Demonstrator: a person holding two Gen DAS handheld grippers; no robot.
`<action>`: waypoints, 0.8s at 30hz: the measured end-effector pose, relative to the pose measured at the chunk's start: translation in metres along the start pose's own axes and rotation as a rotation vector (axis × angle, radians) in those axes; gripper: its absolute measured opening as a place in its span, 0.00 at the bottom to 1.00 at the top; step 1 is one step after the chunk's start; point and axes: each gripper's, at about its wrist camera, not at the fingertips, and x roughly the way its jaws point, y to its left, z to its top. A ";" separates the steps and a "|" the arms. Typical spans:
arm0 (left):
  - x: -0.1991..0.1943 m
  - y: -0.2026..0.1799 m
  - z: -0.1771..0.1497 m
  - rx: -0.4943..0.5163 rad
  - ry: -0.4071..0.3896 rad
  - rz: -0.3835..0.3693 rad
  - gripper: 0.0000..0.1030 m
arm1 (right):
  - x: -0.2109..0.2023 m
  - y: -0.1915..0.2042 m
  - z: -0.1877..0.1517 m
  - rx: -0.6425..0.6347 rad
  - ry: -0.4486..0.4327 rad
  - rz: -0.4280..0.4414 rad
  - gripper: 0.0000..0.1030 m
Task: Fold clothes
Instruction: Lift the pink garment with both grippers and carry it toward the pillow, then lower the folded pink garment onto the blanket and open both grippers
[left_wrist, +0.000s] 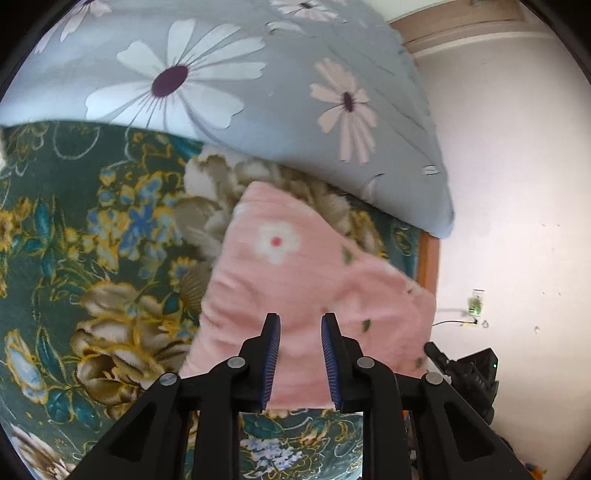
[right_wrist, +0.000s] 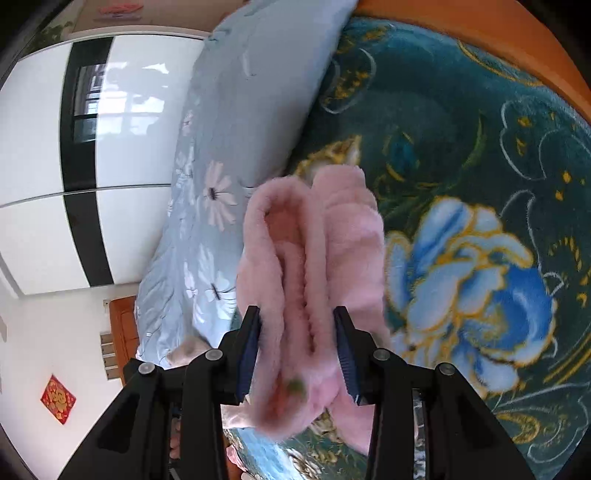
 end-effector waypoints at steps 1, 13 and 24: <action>0.003 0.002 -0.002 -0.001 0.009 0.003 0.24 | 0.002 -0.005 0.000 0.004 0.000 -0.018 0.39; 0.026 -0.018 -0.023 0.158 0.009 0.150 0.24 | -0.014 0.064 -0.003 -0.362 -0.076 -0.182 0.38; 0.059 -0.052 0.023 0.287 -0.008 0.292 0.27 | 0.053 0.034 0.029 -0.318 -0.043 -0.381 0.33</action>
